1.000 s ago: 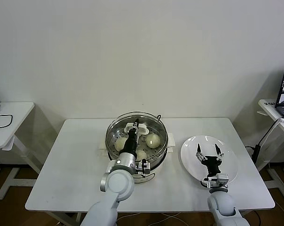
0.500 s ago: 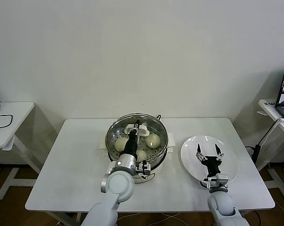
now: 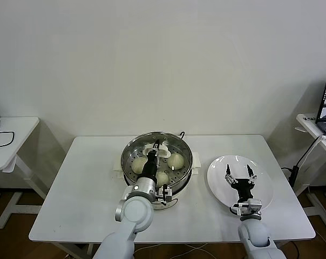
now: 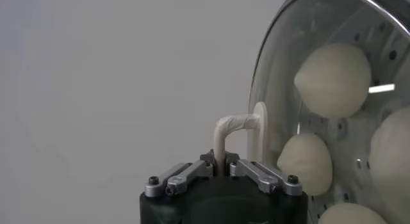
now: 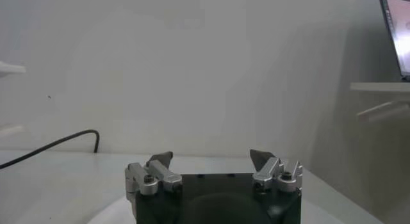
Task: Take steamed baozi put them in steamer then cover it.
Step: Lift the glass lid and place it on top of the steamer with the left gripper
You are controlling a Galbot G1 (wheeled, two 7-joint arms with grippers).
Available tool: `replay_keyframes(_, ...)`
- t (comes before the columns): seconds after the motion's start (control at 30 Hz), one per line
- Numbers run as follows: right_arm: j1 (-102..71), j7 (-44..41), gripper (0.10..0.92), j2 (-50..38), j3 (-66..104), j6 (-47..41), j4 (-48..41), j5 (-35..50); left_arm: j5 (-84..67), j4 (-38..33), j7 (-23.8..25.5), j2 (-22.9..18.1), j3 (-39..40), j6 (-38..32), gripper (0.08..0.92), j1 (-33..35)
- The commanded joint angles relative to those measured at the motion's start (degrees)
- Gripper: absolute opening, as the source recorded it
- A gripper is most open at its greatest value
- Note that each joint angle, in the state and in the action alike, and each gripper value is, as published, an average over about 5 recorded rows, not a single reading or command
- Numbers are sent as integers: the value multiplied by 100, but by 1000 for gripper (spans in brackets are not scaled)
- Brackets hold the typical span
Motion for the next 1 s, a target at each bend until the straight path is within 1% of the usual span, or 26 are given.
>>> replay_keyframes(0.03, -3, 3, 823, -12, 16, 12, -7, -7, -12, 43, -34, 6, -21, -2, 189, -13)
replay_keyframes(0.47, 11, 14, 823, -1, 30, 10, 14, 0, 142, 1, 82, -16, -65, -165, 189, 52)
replay_keyframes(0.53, 11, 15, 823, -3, 31, 9, 17, 1, 149, 3, 75, -20, -70, -170, 202, 59)
replay_keyframes(0.67, 4, 16, 823, -4, 31, 8, 25, 0, 139, -18, 50, -16, -84, -170, 289, 72)
replay_keyframes(0.8, 4, 17, 823, -5, 24, 7, 29, -4, 106, -138, 32, 5, -85, -160, 410, 123)
replay_keyframes(1.0, 23, 20, 823, 4, 5, 4, 35, -11, -67, -589, 20, 164, -66, -139, 570, 374)
